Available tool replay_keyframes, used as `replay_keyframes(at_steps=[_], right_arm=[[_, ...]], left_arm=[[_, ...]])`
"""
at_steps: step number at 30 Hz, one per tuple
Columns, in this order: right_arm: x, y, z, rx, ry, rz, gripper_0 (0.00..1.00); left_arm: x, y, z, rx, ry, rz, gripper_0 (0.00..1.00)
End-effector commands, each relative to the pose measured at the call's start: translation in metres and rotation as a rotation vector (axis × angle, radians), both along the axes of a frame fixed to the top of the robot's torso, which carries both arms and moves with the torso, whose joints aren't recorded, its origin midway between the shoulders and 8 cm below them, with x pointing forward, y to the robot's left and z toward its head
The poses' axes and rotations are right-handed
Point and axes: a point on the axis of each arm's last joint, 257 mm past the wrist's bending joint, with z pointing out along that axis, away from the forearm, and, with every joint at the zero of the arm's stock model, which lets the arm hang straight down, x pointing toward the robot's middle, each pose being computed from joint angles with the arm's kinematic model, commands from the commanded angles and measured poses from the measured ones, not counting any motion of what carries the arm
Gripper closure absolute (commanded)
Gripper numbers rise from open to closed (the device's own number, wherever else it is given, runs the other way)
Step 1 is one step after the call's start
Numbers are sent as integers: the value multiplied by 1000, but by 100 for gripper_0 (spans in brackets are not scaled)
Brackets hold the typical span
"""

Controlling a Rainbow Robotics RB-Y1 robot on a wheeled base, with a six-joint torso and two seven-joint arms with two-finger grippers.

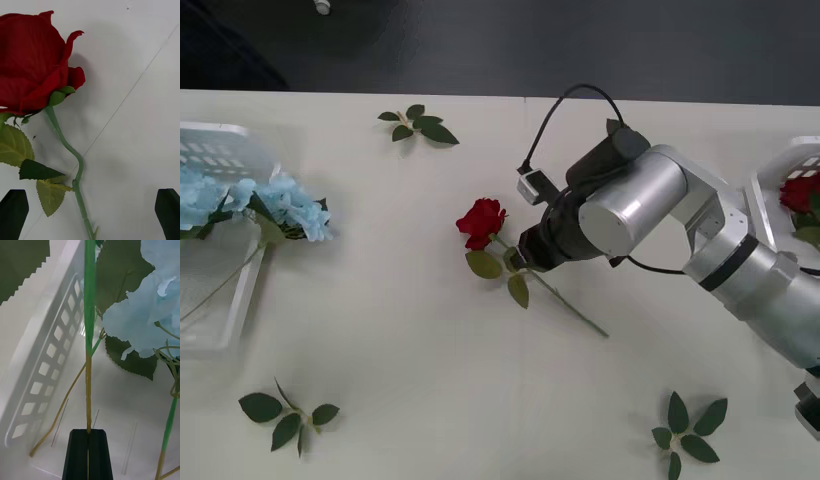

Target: Put the red flowers into the right box and the blue flowers into the left box

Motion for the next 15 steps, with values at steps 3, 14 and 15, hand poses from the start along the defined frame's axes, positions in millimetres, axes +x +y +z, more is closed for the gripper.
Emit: replay_keyframes(at_steps=[3,14,15], right_arm=[[6,18,18,-58,-99,164,0],[-6,30,-1,-110,-74,229,0],[-6,31,-3,-114,-74,233,0]], left_arm=[[9,5,26,-12,-55,18,42],[19,-58,50,-87,-133,-135,21],[18,-64,51,-88,-136,-147,21]])
